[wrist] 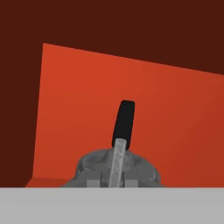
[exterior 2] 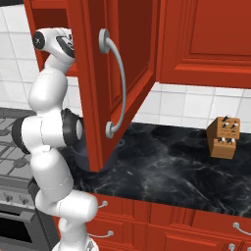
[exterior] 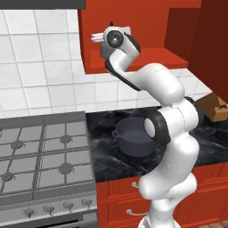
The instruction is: Pick the kettle from the cabinet and place it on a stove burner. Then pick the pot from the counter and place it on another stove burner. Finally, turn both burners on.
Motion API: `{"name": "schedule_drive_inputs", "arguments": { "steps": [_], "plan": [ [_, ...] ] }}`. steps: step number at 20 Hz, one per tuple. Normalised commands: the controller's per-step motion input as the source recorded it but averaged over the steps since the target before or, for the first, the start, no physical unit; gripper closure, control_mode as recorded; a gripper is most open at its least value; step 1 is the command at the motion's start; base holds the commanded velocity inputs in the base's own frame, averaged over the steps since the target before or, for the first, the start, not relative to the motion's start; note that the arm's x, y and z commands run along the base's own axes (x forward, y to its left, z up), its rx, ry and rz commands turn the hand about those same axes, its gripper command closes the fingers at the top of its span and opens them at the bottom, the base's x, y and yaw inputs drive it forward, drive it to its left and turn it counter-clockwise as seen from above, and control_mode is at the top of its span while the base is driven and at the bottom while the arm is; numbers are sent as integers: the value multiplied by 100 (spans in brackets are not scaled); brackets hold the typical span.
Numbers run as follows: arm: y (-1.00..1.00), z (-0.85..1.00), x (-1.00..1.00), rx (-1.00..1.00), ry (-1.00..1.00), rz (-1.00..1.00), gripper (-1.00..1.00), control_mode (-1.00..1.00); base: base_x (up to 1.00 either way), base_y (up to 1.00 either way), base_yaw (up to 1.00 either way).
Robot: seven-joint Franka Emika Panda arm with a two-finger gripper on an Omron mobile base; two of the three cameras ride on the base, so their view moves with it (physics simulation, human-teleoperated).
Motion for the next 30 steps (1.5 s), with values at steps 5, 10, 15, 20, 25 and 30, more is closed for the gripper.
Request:
{"name": "schedule_drive_inputs", "arguments": {
  "steps": [5, 10, 15, 20, 25, 30],
  "plan": [
    [0, 0, 0, 0, -1, 0, 100, -100, 0, 0, 0],
    [-1, 0, -5, 0, -4, 0, 100, -100, 0, 0, 0],
    [-17, 0, -33, 0, -5, 0, 100, -100, 0, 0, 0],
    [-5, 0, -54, 0, 0, -2, 100, -100, 0, 0, 0],
    [-2, 3, -60, 0, 0, -3, 100, -100, 0, 0, 0],
    [0, 1, -64, 0, 0, -1, 100, -100, 0, 0, 0]
  ]
}}
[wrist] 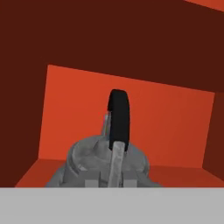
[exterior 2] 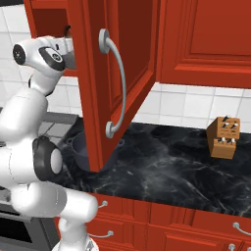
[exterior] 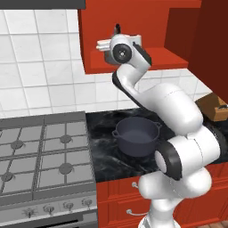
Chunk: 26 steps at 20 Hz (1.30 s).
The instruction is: Pick the kettle from the cabinet and place it on a stove burner. Then pick the pot from the counter and place it on another stove burner. Finally, turn both burners on.
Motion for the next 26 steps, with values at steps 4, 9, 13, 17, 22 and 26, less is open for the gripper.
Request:
{"name": "schedule_drive_inputs", "arguments": {
  "steps": [4, 9, 13, 17, 22, 26],
  "plan": [
    [-1, 0, -68, 0, 0, 0, 100, -100, 0, 0, 0],
    [-3, 0, -71, 0, 0, 0, 100, -100, 0, 0, 0],
    [-2, 0, -69, 0, 0, -1, 100, -100, 0, 0, 0],
    [-1, 0, -67, 0, 0, 0, 100, -100, 0, 0, 0],
    [0, -5, -67, 0, 0, 0, 100, -100, 0, 0, 0],
    [-4, -11, -69, 0, 0, 0, 100, -100, 0, 0, 0]
  ]
}}
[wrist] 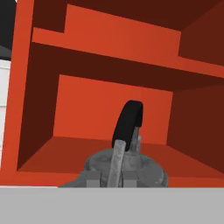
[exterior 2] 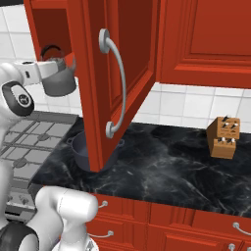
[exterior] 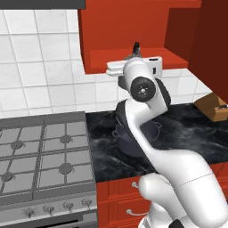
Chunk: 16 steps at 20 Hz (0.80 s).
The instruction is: Pick the kettle from the cabinet and place it on a stove burner. Then pick the pot from the counter and place it on another stove burner. Finally, turn both burners on.
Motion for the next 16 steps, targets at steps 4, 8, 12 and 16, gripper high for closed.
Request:
{"name": "schedule_drive_inputs", "arguments": {
  "steps": [4, 8, 12, 16],
  "plan": [
    [-8, -12, -79, 0, 0, 0, 100, -100, 0, 0, 0],
    [-5, -17, -73, 0, 0, 0, 100, -100, 0, 0, 0],
    [-2, -17, -69, 0, 0, 0, 100, -100, 0, 0, 0],
    [-1, -16, -63, 0, 0, 0, 100, -100, 0, 0, 0]
  ]
}}
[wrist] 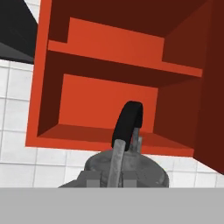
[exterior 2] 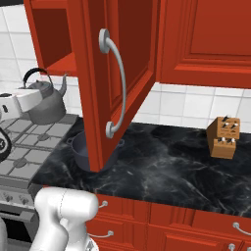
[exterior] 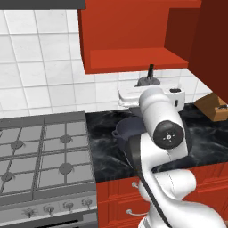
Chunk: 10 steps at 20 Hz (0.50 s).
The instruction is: Pick the kettle from the cabinet and place it on a stove burner. Then pick the pot from the counter and place it on another stove burner. Finally, turn both burners on.
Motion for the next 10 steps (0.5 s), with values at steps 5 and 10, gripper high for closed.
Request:
{"name": "schedule_drive_inputs", "arguments": {
  "steps": [5, 10],
  "plan": [
    [0, -11, -47, 0, 0, 0, 100, -100, 0, 0, 0],
    [0, 0, -2, 0, 0, 0, 100, -100, 0, 0, 0]
  ]
}}
